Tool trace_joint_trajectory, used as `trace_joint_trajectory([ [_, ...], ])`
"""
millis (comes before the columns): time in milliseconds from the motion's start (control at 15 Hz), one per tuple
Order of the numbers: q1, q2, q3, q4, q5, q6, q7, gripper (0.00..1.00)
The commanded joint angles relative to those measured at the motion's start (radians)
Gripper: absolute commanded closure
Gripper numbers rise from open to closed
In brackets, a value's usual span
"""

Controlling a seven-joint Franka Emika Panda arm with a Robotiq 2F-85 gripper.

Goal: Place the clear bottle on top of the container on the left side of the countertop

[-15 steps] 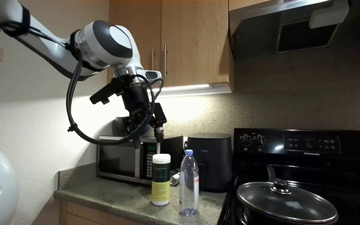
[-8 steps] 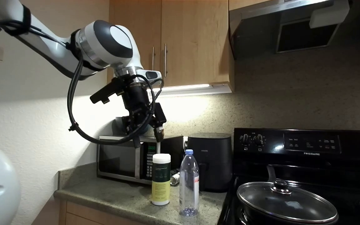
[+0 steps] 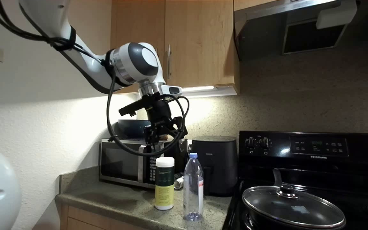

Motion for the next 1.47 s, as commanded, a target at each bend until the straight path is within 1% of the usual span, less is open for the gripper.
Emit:
trace_joint_trajectory([
  [0,0.011,0.017,-0.015,0.012,-0.006,-0.003,0.004,0.0],
  [400,0.015,0.015,-0.015,0.013,-0.006,-0.004,0.004,0.0],
  [467,0.016,0.04,-0.018,0.025,-0.017,0.026,-0.015,0.0],
  [733,0.034,0.134,-0.048,0.091,-0.007,0.104,-0.118,0.0],
  [1067,0.056,0.254,-0.073,0.195,-0.001,0.168,-0.223,0.0],
  [1133,0.059,0.274,-0.074,0.217,0.003,0.153,-0.232,0.0],
  [1200,0.054,0.224,-0.068,0.173,-0.003,0.145,-0.185,0.0],
  [1400,0.055,0.245,-0.07,0.188,-0.003,0.144,-0.187,0.0],
])
